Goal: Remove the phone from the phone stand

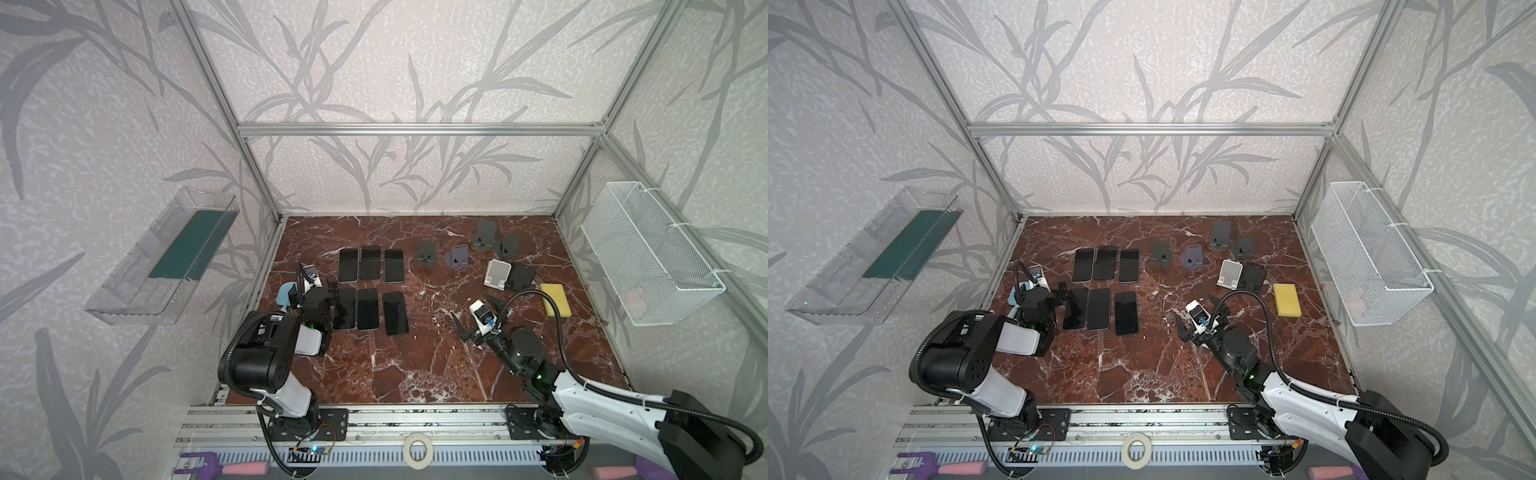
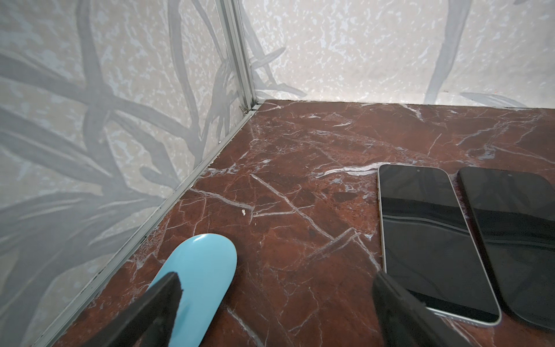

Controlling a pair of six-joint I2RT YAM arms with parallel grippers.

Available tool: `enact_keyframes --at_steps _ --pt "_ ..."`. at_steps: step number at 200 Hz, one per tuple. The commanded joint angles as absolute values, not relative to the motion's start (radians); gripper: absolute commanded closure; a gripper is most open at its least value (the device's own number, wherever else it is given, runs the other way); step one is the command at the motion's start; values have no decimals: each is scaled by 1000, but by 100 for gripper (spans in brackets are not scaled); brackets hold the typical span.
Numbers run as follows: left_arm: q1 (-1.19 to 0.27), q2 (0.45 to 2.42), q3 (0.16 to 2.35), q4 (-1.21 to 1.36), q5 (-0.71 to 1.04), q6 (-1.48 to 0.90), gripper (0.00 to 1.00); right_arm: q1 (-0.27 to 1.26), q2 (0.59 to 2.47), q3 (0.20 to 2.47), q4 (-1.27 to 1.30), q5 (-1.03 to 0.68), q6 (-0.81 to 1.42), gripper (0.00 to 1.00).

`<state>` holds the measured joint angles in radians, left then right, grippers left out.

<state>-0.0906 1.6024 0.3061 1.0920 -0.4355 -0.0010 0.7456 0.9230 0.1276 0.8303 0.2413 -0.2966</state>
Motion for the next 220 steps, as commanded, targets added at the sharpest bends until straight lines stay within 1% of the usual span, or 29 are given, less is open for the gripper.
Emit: enact_keyframes --at_steps 1,9,23,34,59,77,90,111,120,146,161,171,187,205,220 --pt "-88 1600 328 1101 -424 2 1 651 931 195 784 142 -284 1" --pt "-88 1601 327 1105 -425 3 1 607 931 207 780 170 -214 1" --pt "-86 1600 327 1103 -424 2 1 531 932 229 759 290 -43 1" --pt "-87 1600 327 1104 -426 3 1 459 940 245 752 315 22 1" --pt "-86 1600 328 1104 -425 3 1 312 997 300 724 301 -53 1" --pt "-86 1600 329 1103 -423 3 1 251 1056 324 732 316 -101 1" --pt "-87 1600 328 1102 -423 2 1 235 1092 317 732 345 -112 1" --pt "-86 1601 330 1098 -423 3 1 230 1198 285 830 351 -164 1" --pt "-86 1599 330 1098 -423 2 1 228 1252 270 900 364 -148 1" --pt "-86 1600 331 1094 -422 2 1 228 1423 252 1056 319 -128 1" --pt "-85 1600 332 1093 -421 0 1 228 1560 224 1219 322 -129 1" --pt "-84 1600 332 1093 -421 1 1 222 1666 206 1406 334 -135 1" --pt "-85 1598 331 1093 -421 1 1 227 1614 242 1272 330 -132 1" --pt "-85 1598 331 1092 -421 1 1 216 1641 263 1285 343 -129 1" --pt "-85 1599 332 1093 -421 0 1 210 1621 292 1196 337 -111 1"
